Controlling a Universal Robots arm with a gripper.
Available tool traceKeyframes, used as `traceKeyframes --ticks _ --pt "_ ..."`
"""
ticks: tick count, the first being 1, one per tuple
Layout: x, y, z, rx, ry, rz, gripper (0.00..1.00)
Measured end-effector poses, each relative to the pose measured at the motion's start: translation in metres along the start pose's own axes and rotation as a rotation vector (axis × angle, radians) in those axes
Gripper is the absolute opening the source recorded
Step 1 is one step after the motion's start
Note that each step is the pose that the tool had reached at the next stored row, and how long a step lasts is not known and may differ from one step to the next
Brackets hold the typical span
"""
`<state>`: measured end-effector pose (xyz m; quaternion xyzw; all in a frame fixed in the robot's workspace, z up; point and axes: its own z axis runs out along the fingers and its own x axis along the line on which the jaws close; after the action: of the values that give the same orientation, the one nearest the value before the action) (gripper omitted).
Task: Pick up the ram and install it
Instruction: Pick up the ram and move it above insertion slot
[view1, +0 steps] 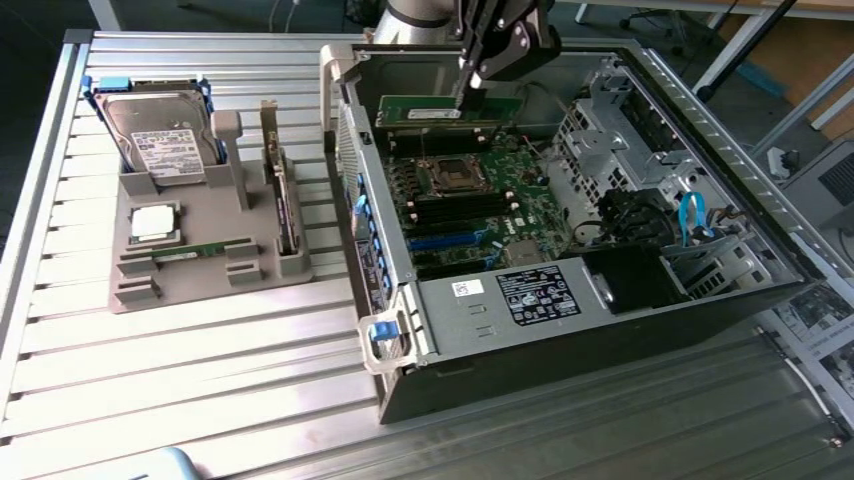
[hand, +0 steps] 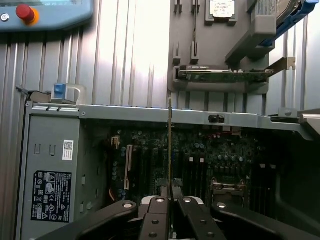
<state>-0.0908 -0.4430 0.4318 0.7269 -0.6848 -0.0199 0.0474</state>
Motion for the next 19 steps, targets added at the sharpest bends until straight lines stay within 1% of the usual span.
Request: traceKeyframes --ticks 2,13,19 --pt "0.0 -0.005 -0.0005 -0.0013 -0.0001 0.0 0.13" --pt "0.002 -0.0254 -0.0024 -0.0058 -0.0003 0.0 0.13" --pt "0.002 -0.0336 -0.0031 -0.0073 -0.0005 0.0 0.13"
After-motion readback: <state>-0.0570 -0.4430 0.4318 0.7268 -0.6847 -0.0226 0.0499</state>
